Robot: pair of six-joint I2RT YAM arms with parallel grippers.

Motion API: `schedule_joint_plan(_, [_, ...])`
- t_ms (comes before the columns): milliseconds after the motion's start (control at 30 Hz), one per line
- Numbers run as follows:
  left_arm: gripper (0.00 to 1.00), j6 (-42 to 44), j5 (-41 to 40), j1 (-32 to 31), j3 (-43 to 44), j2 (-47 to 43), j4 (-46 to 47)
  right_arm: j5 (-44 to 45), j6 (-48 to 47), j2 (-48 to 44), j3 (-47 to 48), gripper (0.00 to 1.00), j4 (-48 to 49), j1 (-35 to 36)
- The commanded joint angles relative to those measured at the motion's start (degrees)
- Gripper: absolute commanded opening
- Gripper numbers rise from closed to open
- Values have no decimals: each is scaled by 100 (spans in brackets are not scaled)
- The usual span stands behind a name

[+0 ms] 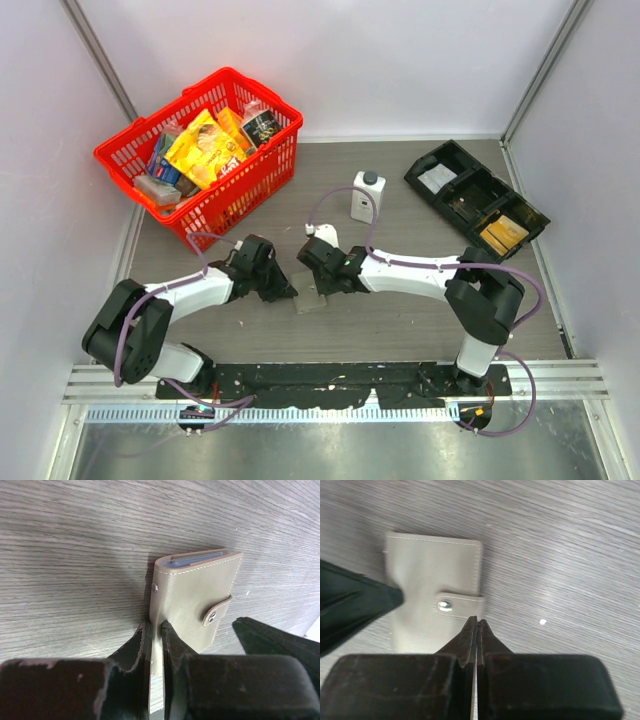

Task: Take the credit cards out of the card holder
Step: Open the card holder at the center of the board.

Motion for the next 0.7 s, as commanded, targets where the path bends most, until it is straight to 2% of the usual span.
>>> schedule_joint_plan(0, [6,233,-382,31,148,72,-473,462,103,-308,-129,1,-415,-150])
schedule_joint_plan(67, [6,233,-400,14,157,28,-517,393,-11,-352,-120,1,-416,-150])
schedule_joint_plan(167, [6,224,-496,-39,157,-51,-544,59,-38,-492,-129,13,-162,-133])
schedule_joint_plan(200, [6,224,-505,-57,174,-51,-553,-3,-38,-519,-120,24,-91,-133])
schedule_joint_plan(233, [6,215,-514,-66,175,-51,-561,-116,-29,-493,-103,30,-3,-133])
schedule_joint_plan(267, [6,206,-523,-66,183,-51,-570,-152,-55,-441,-42,40,24,-115])
schedule_joint_plan(333, [6,189,-532,-75,175,-42,-570,-205,-99,-283,107,52,59,-45])
schedule_joint_plan(400, [7,162,-523,-66,166,-42,-570,-197,-161,-133,283,59,59,43])
schedule_joint_plan(667, [7,-83,-506,-101,78,-77,-500,-100,-249,562,942,58,-169,263])
